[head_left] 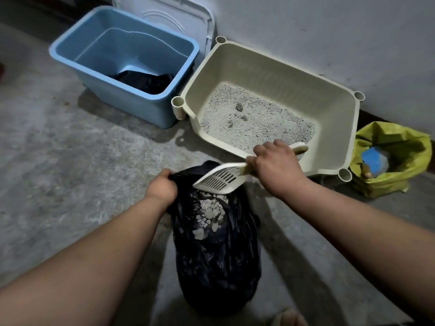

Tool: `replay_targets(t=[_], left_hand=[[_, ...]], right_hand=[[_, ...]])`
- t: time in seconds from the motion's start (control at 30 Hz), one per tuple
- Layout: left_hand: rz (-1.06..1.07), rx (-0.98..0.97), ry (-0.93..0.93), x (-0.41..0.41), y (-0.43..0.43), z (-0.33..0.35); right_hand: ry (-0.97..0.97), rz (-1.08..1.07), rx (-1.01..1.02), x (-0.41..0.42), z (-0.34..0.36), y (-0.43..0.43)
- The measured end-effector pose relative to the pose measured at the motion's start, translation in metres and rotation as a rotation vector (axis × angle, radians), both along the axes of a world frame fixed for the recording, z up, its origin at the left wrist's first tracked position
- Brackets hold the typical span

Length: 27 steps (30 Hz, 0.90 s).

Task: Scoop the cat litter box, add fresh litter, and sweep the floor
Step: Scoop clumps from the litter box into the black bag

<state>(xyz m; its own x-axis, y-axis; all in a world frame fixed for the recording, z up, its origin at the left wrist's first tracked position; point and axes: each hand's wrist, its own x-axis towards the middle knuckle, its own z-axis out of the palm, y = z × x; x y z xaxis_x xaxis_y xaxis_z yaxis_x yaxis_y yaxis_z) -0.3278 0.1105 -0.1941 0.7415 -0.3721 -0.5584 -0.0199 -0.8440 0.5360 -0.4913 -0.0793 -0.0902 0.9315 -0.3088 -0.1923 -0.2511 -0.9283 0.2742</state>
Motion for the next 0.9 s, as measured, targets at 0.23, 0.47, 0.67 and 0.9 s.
replay_targets(t=[0.23, 0.47, 0.67, 0.9], left_hand=[[-0.021, 0.391, 0.398, -0.012, 0.024, 0.018], [-0.386, 0.156, -0.027, -0.011, -0.005, 0.016], [-0.338, 0.066, -0.116, -0.014, -0.013, 0.009], [-0.168, -0.053, 0.006, -0.007, -0.013, 0.001]], right_hand=[[-0.032, -0.016, 0.063, 0.002, 0.004, 0.001], [0.054, -0.032, 0.086, -0.004, -0.005, 0.003], [-0.031, -0.342, 0.239, -0.008, 0.014, -0.034], [0.066, -0.669, 0.292, -0.004, -0.003, -0.1]])
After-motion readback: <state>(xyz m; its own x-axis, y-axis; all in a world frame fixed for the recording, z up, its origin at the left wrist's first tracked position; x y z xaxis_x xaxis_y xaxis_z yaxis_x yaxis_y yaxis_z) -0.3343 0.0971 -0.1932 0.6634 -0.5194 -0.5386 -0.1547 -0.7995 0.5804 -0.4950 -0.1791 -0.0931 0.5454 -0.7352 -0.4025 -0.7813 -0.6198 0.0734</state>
